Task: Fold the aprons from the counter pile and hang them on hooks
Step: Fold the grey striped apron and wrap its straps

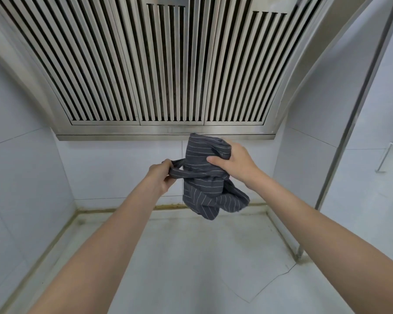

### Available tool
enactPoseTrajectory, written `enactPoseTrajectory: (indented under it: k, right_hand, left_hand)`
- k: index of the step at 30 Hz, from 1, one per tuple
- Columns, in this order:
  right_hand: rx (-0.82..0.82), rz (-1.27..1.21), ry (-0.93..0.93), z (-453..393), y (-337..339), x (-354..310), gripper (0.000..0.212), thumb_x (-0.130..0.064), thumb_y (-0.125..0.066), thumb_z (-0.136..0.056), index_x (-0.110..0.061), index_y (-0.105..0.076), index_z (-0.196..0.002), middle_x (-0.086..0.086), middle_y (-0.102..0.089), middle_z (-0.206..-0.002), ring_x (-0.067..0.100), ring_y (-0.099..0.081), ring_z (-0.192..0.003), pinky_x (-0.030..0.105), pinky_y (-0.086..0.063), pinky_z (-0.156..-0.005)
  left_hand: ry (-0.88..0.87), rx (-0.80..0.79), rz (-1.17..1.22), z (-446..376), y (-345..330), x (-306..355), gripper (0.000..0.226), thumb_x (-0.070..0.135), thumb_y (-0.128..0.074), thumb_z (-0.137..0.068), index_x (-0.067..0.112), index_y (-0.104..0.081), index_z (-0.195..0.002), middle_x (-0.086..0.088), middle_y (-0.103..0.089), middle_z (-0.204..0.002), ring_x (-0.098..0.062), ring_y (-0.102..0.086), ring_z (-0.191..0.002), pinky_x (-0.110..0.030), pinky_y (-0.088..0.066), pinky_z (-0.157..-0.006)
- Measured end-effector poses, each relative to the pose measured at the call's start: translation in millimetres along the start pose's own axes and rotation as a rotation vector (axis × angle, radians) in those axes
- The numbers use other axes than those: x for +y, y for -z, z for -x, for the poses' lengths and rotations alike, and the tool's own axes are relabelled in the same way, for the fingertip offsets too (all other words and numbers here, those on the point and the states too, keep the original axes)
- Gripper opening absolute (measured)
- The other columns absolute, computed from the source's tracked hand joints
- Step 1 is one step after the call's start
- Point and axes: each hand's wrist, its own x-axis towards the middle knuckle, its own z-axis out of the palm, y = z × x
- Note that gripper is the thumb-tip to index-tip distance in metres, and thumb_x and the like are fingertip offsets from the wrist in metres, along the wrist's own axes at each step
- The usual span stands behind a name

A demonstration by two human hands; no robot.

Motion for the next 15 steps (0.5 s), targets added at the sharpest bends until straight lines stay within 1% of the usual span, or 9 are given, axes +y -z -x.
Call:
enactPoseTrajectory:
  k: [1, 3, 4, 6, 8, 10, 12, 14, 15]
  right_hand:
    - [0.004, -0.162, -0.051, 1, 4, 0, 0.032, -0.012, -0.067, -0.086, -0.018, -0.059, -0.116, 0.0, -0.066, -0.112, 0.015, -0.062, -0.102, 0.028, -0.051, -0.088]
    - [0.025, -0.423, -0.129, 1, 13, -1, 0.03, -0.008, -0.065, -0.087, -0.019, -0.057, -0.114, -0.001, -0.066, -0.109, 0.01, -0.064, -0.091, 0.02, -0.054, -0.068]
    - [0.029, -0.506, -0.156, 0, 17, -1, 0.03, -0.008, -0.064, -0.087, -0.018, -0.056, -0.114, -0.001, -0.066, -0.107, 0.009, -0.064, -0.085, 0.015, -0.05, -0.056]
    - [0.015, -0.587, -0.204, 2, 27, 0, 0.031, -0.007, -0.064, -0.087, -0.019, -0.057, -0.115, -0.001, -0.067, -0.107, 0.01, -0.064, -0.084, 0.014, -0.046, -0.049]
    - [-0.008, -0.669, -0.226, 1, 34, 5, 0.031, -0.006, -0.063, -0.087, -0.019, -0.059, -0.115, -0.001, -0.069, -0.108, 0.012, -0.066, -0.09, 0.019, -0.052, -0.057]
    - [-0.033, -0.769, -0.257, 2, 38, 8, 0.029, -0.004, -0.062, -0.087, -0.017, -0.061, -0.112, 0.002, -0.07, -0.108, 0.017, -0.067, -0.094, 0.029, -0.058, -0.073]
    - [-0.056, -0.748, -0.28, 1, 41, 11, 0.029, -0.003, -0.063, -0.085, -0.016, -0.061, -0.112, 0.004, -0.07, -0.108, 0.019, -0.068, -0.095, 0.035, -0.057, -0.083]
    - [-0.068, -0.646, -0.305, -1, 43, 13, 0.035, -0.003, -0.065, -0.084, -0.013, -0.059, -0.116, 0.004, -0.07, -0.108, 0.019, -0.068, -0.095, 0.035, -0.057, -0.083]
    - [-0.08, -0.623, -0.311, -2, 43, 13, 0.038, -0.002, -0.065, -0.083, -0.012, -0.058, -0.119, 0.005, -0.069, -0.108, 0.019, -0.068, -0.094, 0.034, -0.057, -0.082]
  left_hand:
    - [0.037, -0.032, 0.016, 2, 0, 3, 0.021, 0.001, -0.043, -0.092, 0.004, -0.046, -0.072, -0.008, -0.048, -0.068, -0.016, -0.053, -0.047, -0.015, -0.043, -0.034]
    - [0.102, -0.145, 0.063, 6, -1, 11, 0.021, 0.005, -0.042, -0.096, 0.005, -0.046, -0.075, -0.008, -0.056, -0.064, -0.012, -0.057, -0.038, -0.016, -0.045, -0.035]
    - [0.119, -0.207, 0.091, 7, 0, 16, 0.02, 0.005, -0.041, -0.097, 0.005, -0.047, -0.078, -0.009, -0.061, -0.06, -0.012, -0.06, -0.039, -0.017, -0.047, -0.038]
    - [0.119, -0.272, 0.057, 8, 4, 25, 0.017, 0.005, -0.041, -0.096, 0.005, -0.049, -0.081, -0.01, -0.066, -0.058, -0.014, -0.065, -0.047, -0.019, -0.052, -0.044]
    - [0.066, -0.266, -0.195, 7, 9, 26, 0.013, 0.01, -0.047, -0.094, 0.005, -0.053, -0.085, -0.008, -0.07, -0.064, -0.014, -0.067, -0.054, -0.02, -0.053, -0.048]
    - [0.043, -0.287, -0.415, 7, 14, 27, 0.016, 0.018, -0.054, -0.094, 0.005, -0.06, -0.1, -0.009, -0.073, -0.088, -0.017, -0.07, -0.071, -0.023, -0.056, -0.055]
    - [0.081, -0.402, -0.359, 10, 16, 32, 0.036, 0.034, -0.055, -0.094, 0.004, -0.059, -0.114, -0.015, -0.064, -0.112, -0.024, -0.067, -0.091, -0.026, -0.059, -0.065]
    - [0.062, -0.552, -0.346, 22, 8, 40, 0.056, 0.05, -0.052, -0.085, 0.009, -0.055, -0.123, -0.014, -0.058, -0.12, -0.028, -0.065, -0.1, -0.029, -0.059, -0.075]
    - [0.011, -0.617, -0.404, 29, 1, 41, 0.062, 0.051, -0.054, -0.079, 0.013, -0.052, -0.128, -0.012, -0.057, -0.123, -0.028, -0.064, -0.103, -0.032, -0.057, -0.082]
